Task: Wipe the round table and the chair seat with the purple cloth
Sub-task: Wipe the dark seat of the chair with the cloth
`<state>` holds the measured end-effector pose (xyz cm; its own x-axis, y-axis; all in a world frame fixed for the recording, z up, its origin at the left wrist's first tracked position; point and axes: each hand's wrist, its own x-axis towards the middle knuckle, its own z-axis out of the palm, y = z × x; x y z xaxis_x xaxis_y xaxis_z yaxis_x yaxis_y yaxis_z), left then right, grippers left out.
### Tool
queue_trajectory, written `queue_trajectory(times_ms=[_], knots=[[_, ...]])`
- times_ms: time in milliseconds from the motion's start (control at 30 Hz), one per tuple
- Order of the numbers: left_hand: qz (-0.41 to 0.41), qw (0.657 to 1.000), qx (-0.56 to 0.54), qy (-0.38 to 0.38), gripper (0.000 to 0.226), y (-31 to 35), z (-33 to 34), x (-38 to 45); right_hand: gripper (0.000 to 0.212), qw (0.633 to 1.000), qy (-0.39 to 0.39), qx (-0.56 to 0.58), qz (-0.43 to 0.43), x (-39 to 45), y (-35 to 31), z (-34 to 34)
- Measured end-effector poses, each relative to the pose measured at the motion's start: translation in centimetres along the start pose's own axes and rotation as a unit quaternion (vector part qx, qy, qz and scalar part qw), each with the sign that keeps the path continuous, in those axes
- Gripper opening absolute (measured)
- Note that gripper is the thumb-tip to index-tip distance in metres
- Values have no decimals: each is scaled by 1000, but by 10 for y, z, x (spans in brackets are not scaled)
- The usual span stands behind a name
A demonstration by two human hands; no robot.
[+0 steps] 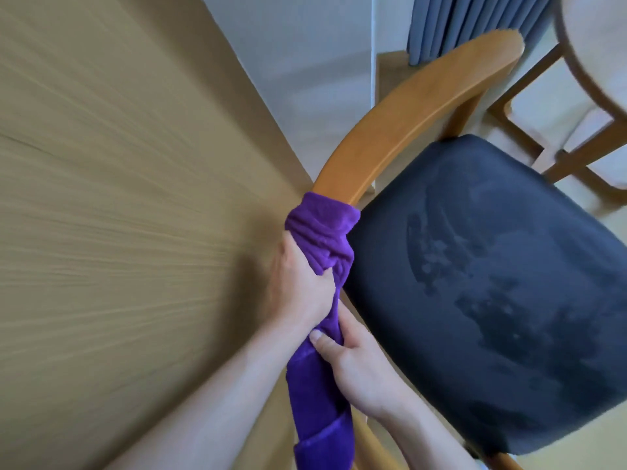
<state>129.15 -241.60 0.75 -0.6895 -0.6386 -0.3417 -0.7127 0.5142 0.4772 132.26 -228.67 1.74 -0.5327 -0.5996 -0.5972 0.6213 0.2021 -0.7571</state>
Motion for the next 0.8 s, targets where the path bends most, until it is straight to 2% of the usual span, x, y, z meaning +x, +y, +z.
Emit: queue_trajectory(times_ms=[100,233,367,500,567,667,733,800], knots=[[96,994,-44,17,63,11,2,23,67,996,69,-20,-60,23,-7,6],[132,987,-75,-48,76,30,-5,57,73,980,151,-23,-130,49,-19,5],[136,982,-81,-102,60,61,-11,93,65,959,206,-30,-192,73,-43,-20],[177,975,-63,-119,58,98,-3,126,62,935,285,-120,-175,89,-75,-58],[206,972,-20,-111,53,116,4,139,55,912,342,-154,-169,90,-93,-76],[235,966,15,-105,46,132,7,149,43,839,434,-223,-239,90,-120,-102],[266,955,-32,-125,43,132,3,149,51,801,414,-328,-282,97,-137,-117],[295,933,-128,-160,45,123,-6,141,59,789,322,-432,-297,110,-148,-127]])
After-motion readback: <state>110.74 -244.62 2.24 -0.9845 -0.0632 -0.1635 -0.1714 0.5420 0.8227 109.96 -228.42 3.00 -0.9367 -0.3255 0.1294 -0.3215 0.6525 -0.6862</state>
